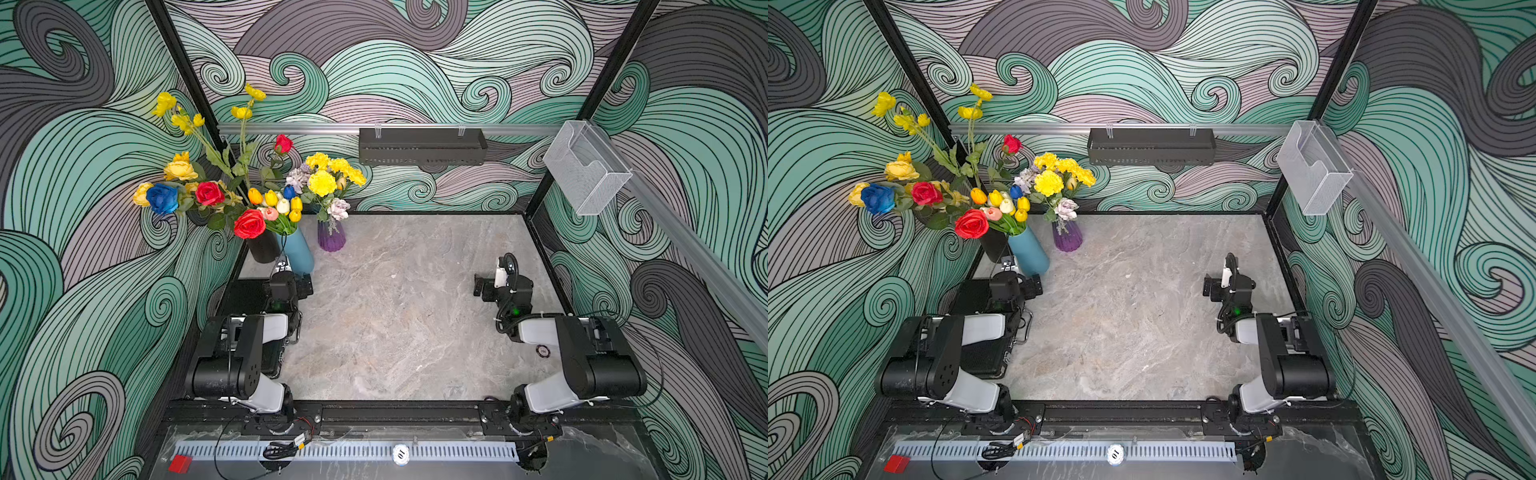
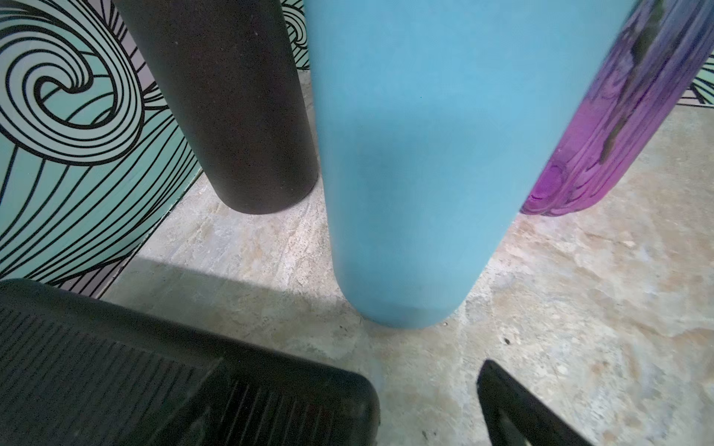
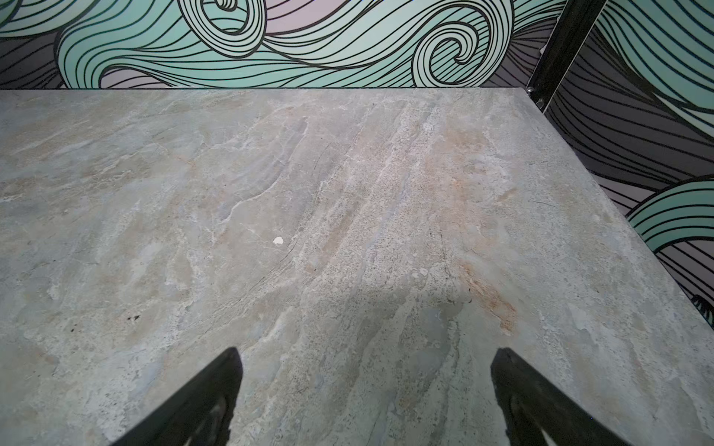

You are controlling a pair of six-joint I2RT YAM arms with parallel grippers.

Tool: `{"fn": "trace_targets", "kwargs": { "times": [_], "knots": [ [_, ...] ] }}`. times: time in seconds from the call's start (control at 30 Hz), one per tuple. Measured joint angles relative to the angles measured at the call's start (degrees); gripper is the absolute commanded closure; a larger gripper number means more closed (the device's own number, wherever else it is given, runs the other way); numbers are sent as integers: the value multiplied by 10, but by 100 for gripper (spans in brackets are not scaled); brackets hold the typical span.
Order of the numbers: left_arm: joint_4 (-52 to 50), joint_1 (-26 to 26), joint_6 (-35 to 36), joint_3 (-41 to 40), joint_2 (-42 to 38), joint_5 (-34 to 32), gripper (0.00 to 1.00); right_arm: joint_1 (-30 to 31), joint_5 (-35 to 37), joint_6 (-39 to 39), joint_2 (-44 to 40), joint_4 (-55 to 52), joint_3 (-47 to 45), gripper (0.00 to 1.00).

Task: Pick out yellow flowers from the vase
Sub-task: Move the vase to the center of the board.

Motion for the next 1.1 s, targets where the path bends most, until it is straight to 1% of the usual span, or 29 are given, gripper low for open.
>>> {"fn": "trace_targets", "kwargs": {
  "times": [0.97, 1.03, 1.1],
  "knots": [
    [0, 0, 0, 0, -1, 0, 1, 0, -1, -1, 0, 1, 0, 1],
    [-14, -2, 1, 0, -13, 0, 1, 3, -1, -5, -5, 2, -1, 1],
    [-41, -9, 3, 0, -50, -10, 1, 12, 7, -12, -27, -9, -2, 1]
  ]
}}
